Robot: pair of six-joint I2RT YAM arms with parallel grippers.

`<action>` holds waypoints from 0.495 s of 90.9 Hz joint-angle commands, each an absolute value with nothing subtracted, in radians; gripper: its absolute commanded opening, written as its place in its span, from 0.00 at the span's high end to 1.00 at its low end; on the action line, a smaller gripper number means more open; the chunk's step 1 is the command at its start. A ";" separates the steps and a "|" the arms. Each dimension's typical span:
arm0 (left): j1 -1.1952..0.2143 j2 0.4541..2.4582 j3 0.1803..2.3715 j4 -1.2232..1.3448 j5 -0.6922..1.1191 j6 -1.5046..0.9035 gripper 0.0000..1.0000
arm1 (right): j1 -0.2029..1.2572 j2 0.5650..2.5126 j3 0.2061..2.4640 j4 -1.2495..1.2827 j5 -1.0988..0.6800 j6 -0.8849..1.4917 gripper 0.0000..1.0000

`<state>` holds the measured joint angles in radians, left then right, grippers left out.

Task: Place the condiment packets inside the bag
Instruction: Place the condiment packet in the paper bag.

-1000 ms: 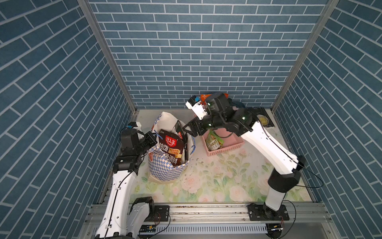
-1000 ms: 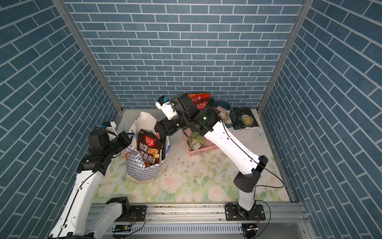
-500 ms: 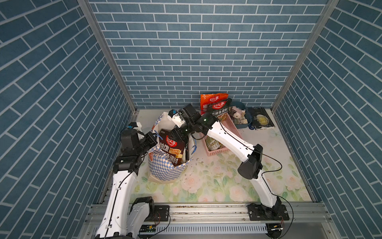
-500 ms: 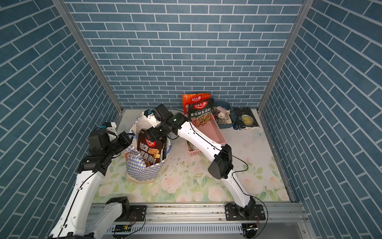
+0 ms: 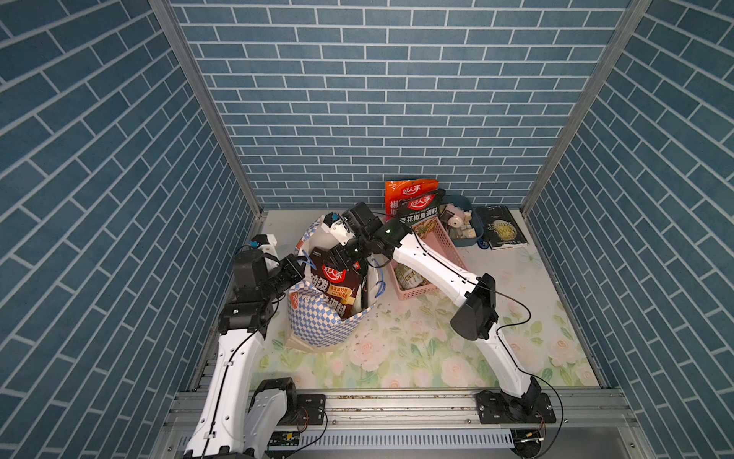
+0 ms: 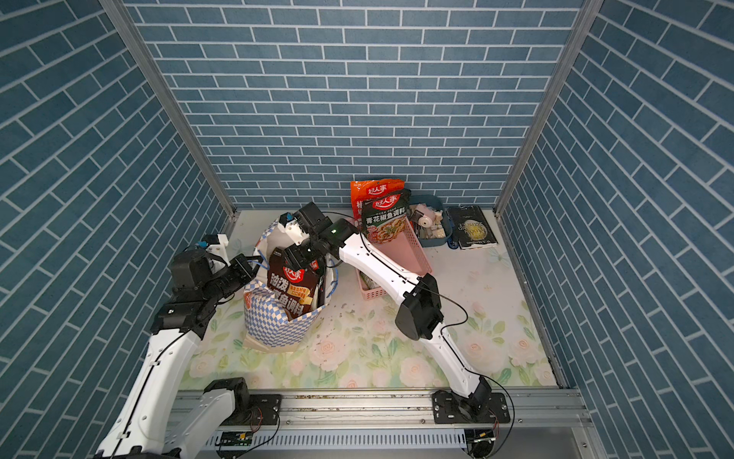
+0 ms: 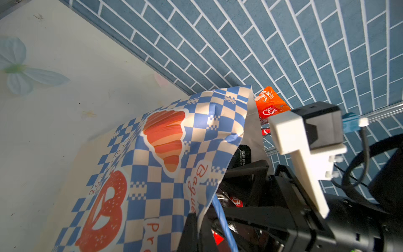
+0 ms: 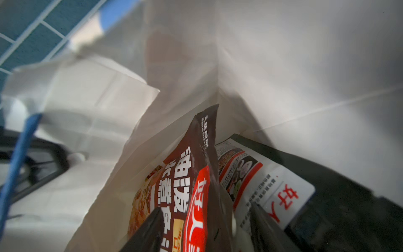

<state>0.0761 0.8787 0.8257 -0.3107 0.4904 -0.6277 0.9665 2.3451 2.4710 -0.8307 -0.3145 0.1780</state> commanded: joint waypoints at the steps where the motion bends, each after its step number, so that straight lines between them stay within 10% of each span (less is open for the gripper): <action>1: 0.075 0.872 0.809 -0.312 0.520 -0.604 1.00 | 0.967 2.352 2.467 -0.854 -0.359 0.183 0.43; 28: 0.075 0.876 0.808 -0.313 0.518 -0.602 1.00 | 0.967 2.326 2.466 -0.879 -0.390 0.181 1.00; 45: 0.075 0.876 0.807 -0.314 0.514 -0.606 1.00 | 0.967 2.292 2.466 -0.867 -0.350 0.202 1.00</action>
<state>0.0761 0.8787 0.8242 -0.3077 0.4995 -0.6163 0.9627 2.3436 2.4710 -0.8330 -0.3550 0.1833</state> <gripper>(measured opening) 0.064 0.051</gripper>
